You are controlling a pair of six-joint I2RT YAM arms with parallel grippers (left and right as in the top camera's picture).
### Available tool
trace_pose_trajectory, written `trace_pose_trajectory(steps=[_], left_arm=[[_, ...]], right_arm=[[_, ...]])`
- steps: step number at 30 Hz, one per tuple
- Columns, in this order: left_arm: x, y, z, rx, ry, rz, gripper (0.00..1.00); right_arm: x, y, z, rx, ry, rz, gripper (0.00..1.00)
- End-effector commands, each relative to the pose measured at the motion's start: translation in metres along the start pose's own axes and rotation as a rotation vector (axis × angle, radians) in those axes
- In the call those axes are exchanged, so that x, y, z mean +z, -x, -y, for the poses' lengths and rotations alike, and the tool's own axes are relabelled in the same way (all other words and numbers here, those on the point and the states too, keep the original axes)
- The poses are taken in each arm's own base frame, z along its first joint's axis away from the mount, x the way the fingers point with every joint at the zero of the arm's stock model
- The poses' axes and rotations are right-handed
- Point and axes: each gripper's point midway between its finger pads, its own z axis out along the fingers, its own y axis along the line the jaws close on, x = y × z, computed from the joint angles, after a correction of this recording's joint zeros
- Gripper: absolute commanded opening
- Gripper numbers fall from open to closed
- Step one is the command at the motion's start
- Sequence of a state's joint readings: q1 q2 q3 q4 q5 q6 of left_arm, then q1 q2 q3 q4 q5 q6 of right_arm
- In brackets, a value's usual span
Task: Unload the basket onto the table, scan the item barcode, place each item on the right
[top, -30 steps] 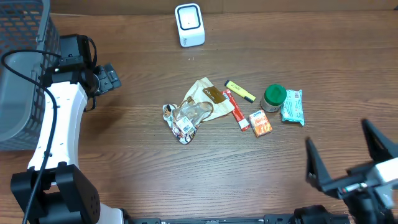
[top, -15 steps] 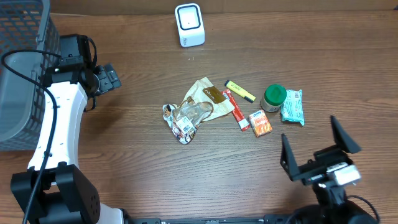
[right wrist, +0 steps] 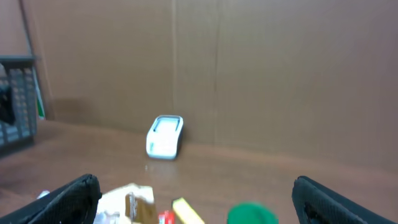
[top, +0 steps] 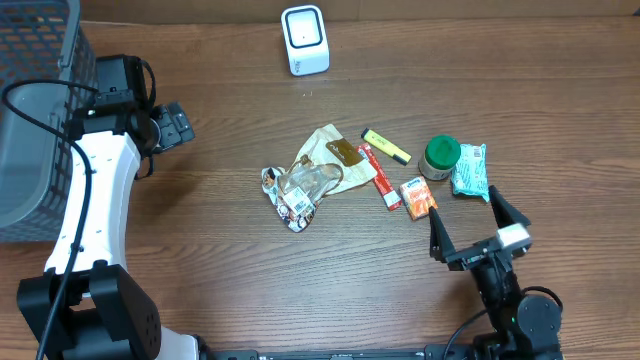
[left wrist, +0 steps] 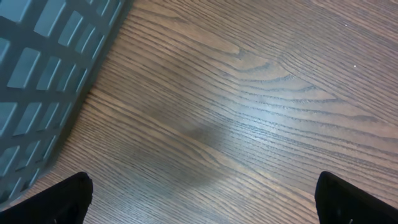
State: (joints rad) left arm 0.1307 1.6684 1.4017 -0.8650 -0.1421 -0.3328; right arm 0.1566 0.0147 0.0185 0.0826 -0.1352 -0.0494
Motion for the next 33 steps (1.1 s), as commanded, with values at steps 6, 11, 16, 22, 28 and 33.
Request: trace_pose_trajectory(steps=[6,11,16,22,28,33], left_arm=[[-0.008,0.006,0.005,0.021,-0.017,0.026,1.00],[-0.008,0.006,0.005,0.021,-0.017,0.026,1.00],[-0.008,0.006,0.005,0.021,-0.017,0.026,1.00],[-0.008,0.006,0.005,0.021,-0.017,0.026,1.00],[-0.008,0.006,0.005,0.021,-0.017,0.026,1.00],[-0.008,0.006,0.005,0.021,-0.017,0.026,1.00]], right_arm=[[-0.004,-0.042,0.016,0.057,-0.098,-0.158,1.00],[-0.006,-0.043,0.026,0.105,-0.159,-0.154,1.00],[-0.006,-0.043,0.026,0.105,-0.158,-0.155,1.00],[-0.006,-0.043,0.026,0.105,-0.158,-0.155,1.00],[-0.006,-0.043,0.026,0.105,-0.158,-0.155,1.00],[-0.006,-0.043,0.026,0.105,-0.158,-0.155,1.00]])
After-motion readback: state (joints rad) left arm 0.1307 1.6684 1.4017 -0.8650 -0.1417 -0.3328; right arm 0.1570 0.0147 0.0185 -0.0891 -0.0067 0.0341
